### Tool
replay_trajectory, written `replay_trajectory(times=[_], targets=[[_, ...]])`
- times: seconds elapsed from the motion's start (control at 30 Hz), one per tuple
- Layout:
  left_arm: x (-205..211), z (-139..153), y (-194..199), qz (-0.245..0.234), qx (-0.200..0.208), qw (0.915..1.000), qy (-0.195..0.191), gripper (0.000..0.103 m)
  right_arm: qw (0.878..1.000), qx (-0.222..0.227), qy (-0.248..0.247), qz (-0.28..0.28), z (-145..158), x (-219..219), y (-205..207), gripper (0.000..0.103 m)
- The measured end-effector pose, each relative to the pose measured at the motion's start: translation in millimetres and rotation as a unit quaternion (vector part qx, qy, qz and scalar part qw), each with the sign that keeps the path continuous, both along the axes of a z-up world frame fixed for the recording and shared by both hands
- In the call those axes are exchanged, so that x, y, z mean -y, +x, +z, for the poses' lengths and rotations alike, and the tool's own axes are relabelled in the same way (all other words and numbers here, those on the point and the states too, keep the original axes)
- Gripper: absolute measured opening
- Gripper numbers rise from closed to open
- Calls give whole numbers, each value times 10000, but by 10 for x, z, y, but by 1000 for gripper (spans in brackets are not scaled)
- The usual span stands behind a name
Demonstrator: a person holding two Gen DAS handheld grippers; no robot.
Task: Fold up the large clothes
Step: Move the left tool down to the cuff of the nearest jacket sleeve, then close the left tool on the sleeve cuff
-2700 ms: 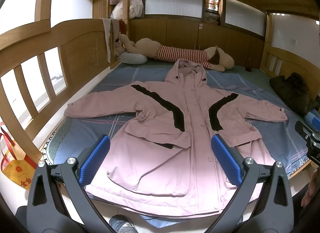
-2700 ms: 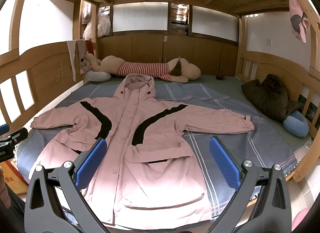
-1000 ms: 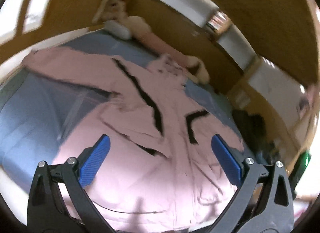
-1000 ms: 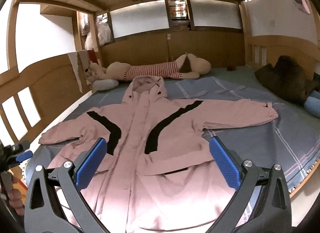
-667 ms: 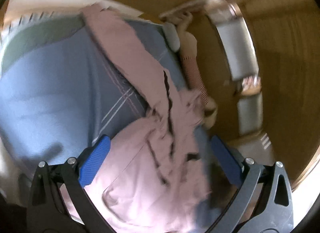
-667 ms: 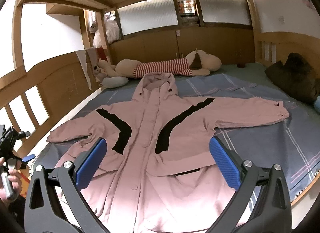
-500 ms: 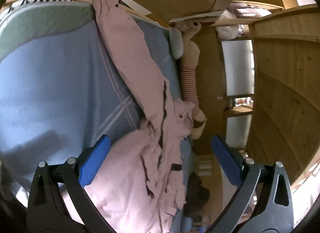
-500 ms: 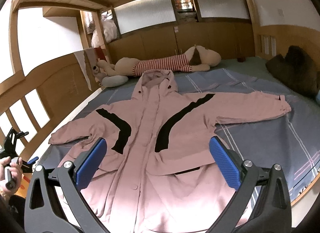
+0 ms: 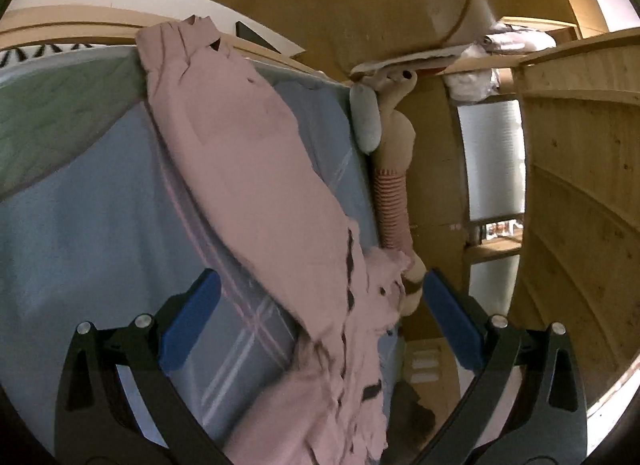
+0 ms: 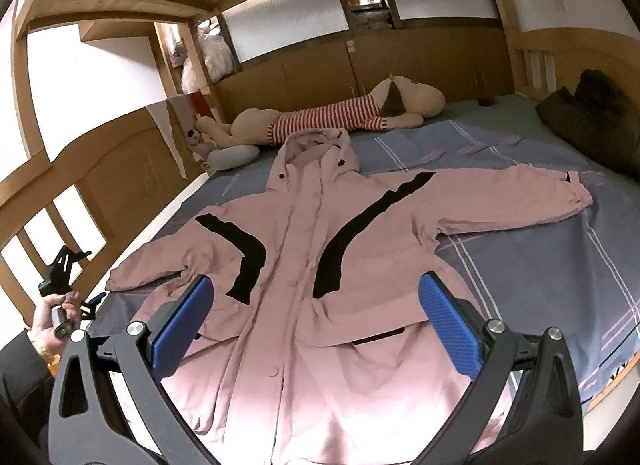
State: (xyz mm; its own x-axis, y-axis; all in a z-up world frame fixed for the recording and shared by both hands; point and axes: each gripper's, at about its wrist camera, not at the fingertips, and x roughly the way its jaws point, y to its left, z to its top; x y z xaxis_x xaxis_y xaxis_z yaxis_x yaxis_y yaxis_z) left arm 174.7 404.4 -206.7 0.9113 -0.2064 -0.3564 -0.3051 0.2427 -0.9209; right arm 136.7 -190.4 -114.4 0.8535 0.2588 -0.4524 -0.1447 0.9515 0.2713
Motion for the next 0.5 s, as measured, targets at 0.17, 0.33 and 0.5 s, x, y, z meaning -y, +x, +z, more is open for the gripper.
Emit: replay_trajectory(times=[0.17, 0.33, 0.5], targets=[[-71, -306, 277, 113, -450, 9989, -92, 101, 9999, -108, -42, -19, -41, -37, 42, 102], [-109, -414, 436, 117, -701, 9974, 106, 101, 9995, -173, -246, -15, -94, -97, 98, 102], [-209, -479, 504, 279, -985, 9941, 371, 101, 9991, -286, -308, -70, -161, -110, 155, 102]])
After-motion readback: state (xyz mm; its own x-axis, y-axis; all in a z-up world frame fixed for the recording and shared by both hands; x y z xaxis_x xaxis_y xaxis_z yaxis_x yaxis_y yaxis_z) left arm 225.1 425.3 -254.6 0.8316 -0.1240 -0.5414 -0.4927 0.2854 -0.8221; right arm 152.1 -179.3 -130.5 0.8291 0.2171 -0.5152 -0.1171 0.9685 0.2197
